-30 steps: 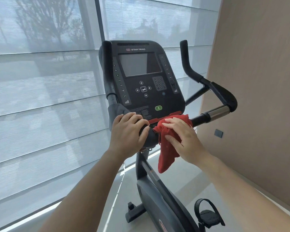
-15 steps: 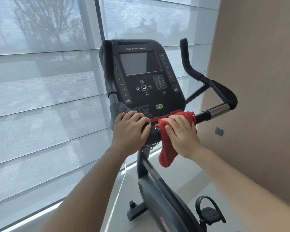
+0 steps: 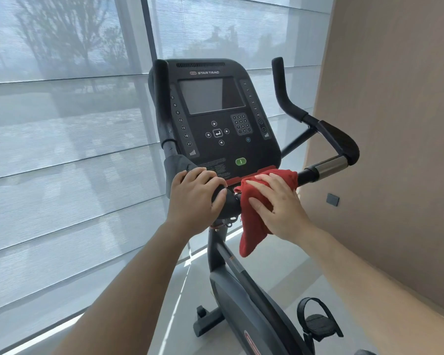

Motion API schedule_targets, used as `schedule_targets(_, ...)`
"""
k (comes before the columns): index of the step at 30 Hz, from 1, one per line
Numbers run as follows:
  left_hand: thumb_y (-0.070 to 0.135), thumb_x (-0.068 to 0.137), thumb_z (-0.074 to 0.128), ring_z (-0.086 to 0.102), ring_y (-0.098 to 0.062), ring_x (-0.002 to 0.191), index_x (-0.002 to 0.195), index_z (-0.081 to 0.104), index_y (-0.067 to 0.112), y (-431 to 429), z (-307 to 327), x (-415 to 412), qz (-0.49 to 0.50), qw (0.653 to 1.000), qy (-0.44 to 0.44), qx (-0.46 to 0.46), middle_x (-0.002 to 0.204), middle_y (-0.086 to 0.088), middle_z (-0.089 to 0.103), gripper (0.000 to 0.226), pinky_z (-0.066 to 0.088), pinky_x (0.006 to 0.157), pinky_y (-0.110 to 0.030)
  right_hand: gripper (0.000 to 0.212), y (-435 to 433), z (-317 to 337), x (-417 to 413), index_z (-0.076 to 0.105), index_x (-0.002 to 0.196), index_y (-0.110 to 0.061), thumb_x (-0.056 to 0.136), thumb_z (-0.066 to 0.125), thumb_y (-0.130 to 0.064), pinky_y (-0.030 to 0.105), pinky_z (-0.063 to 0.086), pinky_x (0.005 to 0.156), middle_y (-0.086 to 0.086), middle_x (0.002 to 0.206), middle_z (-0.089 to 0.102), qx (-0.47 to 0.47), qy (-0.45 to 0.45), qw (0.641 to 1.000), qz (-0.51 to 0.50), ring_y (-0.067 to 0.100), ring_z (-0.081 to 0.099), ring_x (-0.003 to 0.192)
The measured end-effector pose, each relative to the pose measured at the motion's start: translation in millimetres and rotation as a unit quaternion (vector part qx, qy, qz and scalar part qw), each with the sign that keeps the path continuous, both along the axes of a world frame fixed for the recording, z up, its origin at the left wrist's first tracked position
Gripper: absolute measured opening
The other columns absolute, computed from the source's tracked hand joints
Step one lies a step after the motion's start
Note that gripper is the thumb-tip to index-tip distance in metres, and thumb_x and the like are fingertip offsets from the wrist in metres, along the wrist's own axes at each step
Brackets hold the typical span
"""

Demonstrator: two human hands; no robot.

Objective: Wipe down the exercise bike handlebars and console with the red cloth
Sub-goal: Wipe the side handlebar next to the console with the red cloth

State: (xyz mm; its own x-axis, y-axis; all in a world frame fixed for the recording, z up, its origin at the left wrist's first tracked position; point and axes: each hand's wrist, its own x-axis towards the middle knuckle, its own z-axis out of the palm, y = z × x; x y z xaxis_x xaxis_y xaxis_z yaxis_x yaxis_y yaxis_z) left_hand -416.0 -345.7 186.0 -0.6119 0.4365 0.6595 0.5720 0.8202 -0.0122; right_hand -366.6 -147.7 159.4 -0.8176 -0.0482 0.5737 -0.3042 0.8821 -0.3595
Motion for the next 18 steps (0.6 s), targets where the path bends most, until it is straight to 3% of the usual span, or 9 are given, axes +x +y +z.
schedule_targets(3,0.043,0.089,0.031,0.052,-0.015,0.111,0.096,0.066,0.033,-1,0,0,0.000,1.000,-0.001,0.002,0.104,0.013,0.064,0.036,0.033,0.094,-0.037,0.037,0,0,0,0.055,0.125,-0.029,0.089,0.051,-0.040,0.033,0.031,0.106,-0.008,0.124,0.054,-0.020,0.026,0.998,0.061,0.010,0.042,0.120)
schedule_targets(5,0.043,0.089,0.031,0.052,-0.015,0.112,0.096,0.066,0.033,-1,0,1,-0.001,1.000,-0.006,-0.003,0.104,0.013,0.064,0.037,0.034,0.095,-0.038,0.034,13,7,-4,0.059,0.120,-0.028,0.089,0.054,-0.039,0.038,0.037,0.103,-0.008,0.121,0.057,-0.046,0.023,0.998,0.021,0.012,0.046,0.117)
schedule_targets(8,0.043,0.089,0.029,0.052,-0.016,0.112,0.096,0.066,0.032,0,1,2,0.001,1.000,-0.012,-0.003,0.105,0.012,0.064,0.039,0.034,0.095,-0.039,0.033,8,11,-6,0.059,0.117,-0.026,0.093,0.044,-0.043,0.041,0.032,0.105,-0.007,0.120,0.057,-0.026,0.011,0.998,-0.051,0.014,0.045,0.117)
schedule_targets(11,0.044,0.088,0.028,0.052,-0.015,0.112,0.096,0.065,0.033,0,2,2,0.003,1.000,-0.017,-0.003,0.105,0.013,0.064,0.040,0.034,0.095,-0.039,0.037,-7,6,-4,0.058,0.118,-0.028,0.091,0.039,-0.047,0.040,0.029,0.106,-0.009,0.118,0.057,0.016,0.000,1.000,0.020,0.013,0.045,0.116)
schedule_targets(14,0.043,0.089,0.028,0.052,-0.016,0.112,0.097,0.066,0.032,0,2,2,0.001,1.000,-0.018,-0.003,0.105,0.012,0.064,0.041,0.034,0.096,-0.040,0.032,4,12,-7,0.061,0.114,-0.029,0.091,0.047,-0.045,0.042,0.039,0.102,-0.013,0.112,0.061,-0.032,0.000,0.999,0.037,0.010,0.051,0.110)
schedule_targets(18,0.044,0.089,0.025,0.050,-0.017,0.116,0.102,0.065,0.031,-1,3,5,-0.006,0.999,-0.034,-0.010,0.110,0.010,0.063,0.044,0.031,0.101,-0.042,0.022,3,17,-6,0.063,0.110,-0.027,0.090,0.056,-0.031,0.027,0.044,0.096,-0.020,0.104,0.058,-0.086,0.022,0.995,0.041,0.004,0.053,0.101)
